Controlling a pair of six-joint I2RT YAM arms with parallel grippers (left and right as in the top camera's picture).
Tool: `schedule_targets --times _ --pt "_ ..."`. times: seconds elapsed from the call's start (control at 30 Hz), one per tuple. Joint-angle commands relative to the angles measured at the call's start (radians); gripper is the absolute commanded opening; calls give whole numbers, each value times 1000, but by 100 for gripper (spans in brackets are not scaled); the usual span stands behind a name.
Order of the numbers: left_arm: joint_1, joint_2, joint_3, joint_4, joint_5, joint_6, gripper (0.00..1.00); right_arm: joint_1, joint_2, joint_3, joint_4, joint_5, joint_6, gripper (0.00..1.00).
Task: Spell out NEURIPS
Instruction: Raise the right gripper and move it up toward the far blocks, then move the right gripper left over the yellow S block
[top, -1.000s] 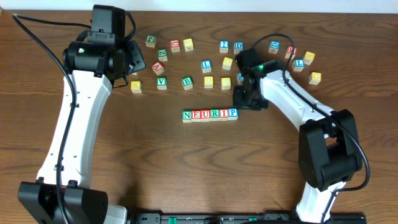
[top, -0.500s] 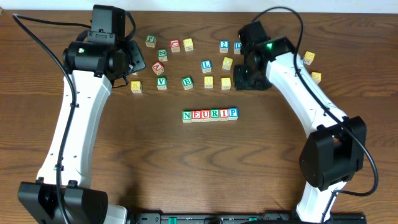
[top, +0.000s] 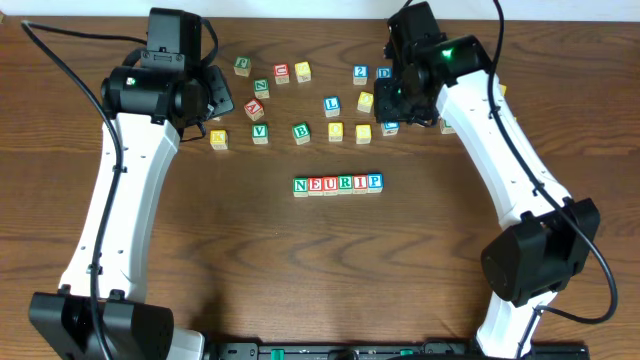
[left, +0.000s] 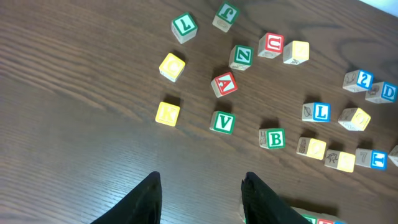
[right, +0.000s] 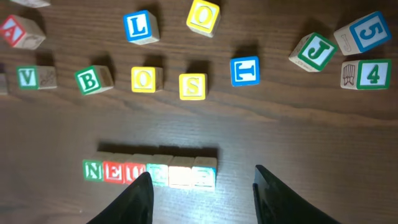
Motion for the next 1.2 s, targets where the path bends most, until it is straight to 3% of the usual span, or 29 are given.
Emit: schedule_targets --times 0.0,0.7,1.17 --pt "3 13 22 -4 -13 55 41 -3 -20 61 -11 -20 -28 49" --pt "64 11 99 -62 -13 72 42 0 -10 100 98 1 -29 52" --pt "64 12 50 -58 -13 69 41 0 -10 93 98 3 -29 61"
